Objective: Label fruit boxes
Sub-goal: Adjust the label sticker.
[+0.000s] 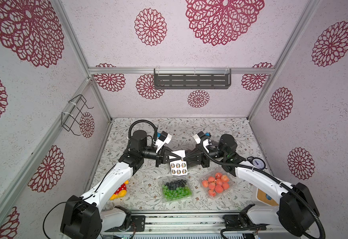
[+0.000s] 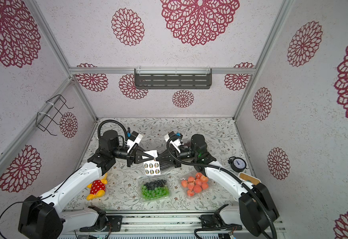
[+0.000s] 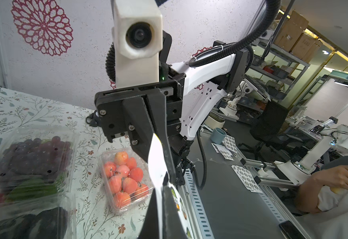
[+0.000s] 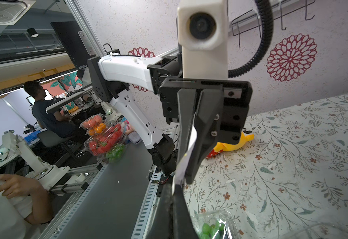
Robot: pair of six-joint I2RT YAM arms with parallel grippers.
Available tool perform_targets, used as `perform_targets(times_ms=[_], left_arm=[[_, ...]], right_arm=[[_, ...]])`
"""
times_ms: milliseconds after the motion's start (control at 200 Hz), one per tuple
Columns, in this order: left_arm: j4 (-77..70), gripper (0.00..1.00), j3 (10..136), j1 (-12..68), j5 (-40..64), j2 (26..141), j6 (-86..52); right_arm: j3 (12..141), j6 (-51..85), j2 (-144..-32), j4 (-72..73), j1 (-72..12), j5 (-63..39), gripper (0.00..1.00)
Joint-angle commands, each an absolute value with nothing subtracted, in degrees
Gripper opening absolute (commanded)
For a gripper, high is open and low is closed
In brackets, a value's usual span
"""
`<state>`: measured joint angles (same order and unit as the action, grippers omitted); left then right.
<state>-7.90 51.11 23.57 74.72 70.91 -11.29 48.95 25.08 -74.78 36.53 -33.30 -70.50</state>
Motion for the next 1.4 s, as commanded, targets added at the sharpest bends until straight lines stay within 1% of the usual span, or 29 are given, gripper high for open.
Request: perform_targets(times_ms=[0,60,195,265,310,385,435,495,535,595,690,796,886,1161,1241,1331,1396], left_arm=[[-8.34,0.0,50.01,23.54,74.82,69.87,-11.67],[-8.71,0.0,49.84,23.52,74.88,69.7,-11.93],[-10.73,0.0,49.24,23.59,74.86,69.36,-13.43],[-11.03,0.0,49.22,23.6,72.12,69.19,-14.18],[-10.85,0.0,49.3,23.6,71.06,69.09,-14.54],[-10.77,0.0,49.01,23.56,69.41,68.71,-14.82],[-11.07,0.0,48.62,23.6,65.05,68.2,-15.75],[-10.11,0.0,48.21,23.55,57.94,67.39,-16.04],[-9.89,0.0,48.16,23.54,55.01,67.15,-16.24],[-10.13,0.0,48.05,23.27,53.58,67.23,-16.84],[-10.25,0.0,48.21,23.26,50.45,67.52,-18.13],[-11.34,0.0,47.57,23.19,47.32,67.06,-18.89],[-12.36,0.0,47.21,23.07,47.76,67.06,-19.48],[-14.72,0.0,46.24,22.8,52.43,66.98,-20.19],[-14.82,0.0,46.14,22.79,52.3,66.97,-20.28],[-14.59,0.0,46.31,22.8,52.31,67.3,-20.25],[-14.66,0.0,46.32,22.75,52.41,67.41,-20.23]], right_arm=[[49.22,27.66,-74.84,42.35,-32.88,-69.96,0.16],[49.09,27.36,-74.76,41.88,-32.87,-69.96,0.22],[48.49,25.03,-73.41,38.75,-32.87,-67.98,0.23],[48.81,21.55,-71.63,33.36,-32.87,-63.19,0.26],[48.86,18.75,-69.7,28.67,-33.07,-56.81,0.31],[49.51,13.71,-66.2,20.06,-34.39,-43.63,0.33],[49.21,12.5,-63.69,16.75,-36.08,-31.59,0.34],[48.06,12.05,-61.12,15.92,-38.16,-20.32,0.34],[47.35,12.0,-59.67,15.73,-39.6,-14.58,0.34],[47.28,11.44,-58.44,14.72,-41.6,-10.53,0.32],[48.47,12.1,-58.78,13.66,-44.07,-11.18,0.27],[49.77,13.68,-61.11,14.04,-45.79,-13.37,0.26],[50.48,14.13,-63.56,15.56,-45.94,-15.56,0.26],[52.67,12.7,-67.91,16.62,-46.03,-16.45,0.25],[53.0,12.03,-68.38,16.77,-46.05,-17.54,0.24],[52.96,11.83,-68.27,17.19,-46.13,-18.35,0.2],[52.44,11.57,-67.7,17.15,-46.14,-17.17,0.19]])
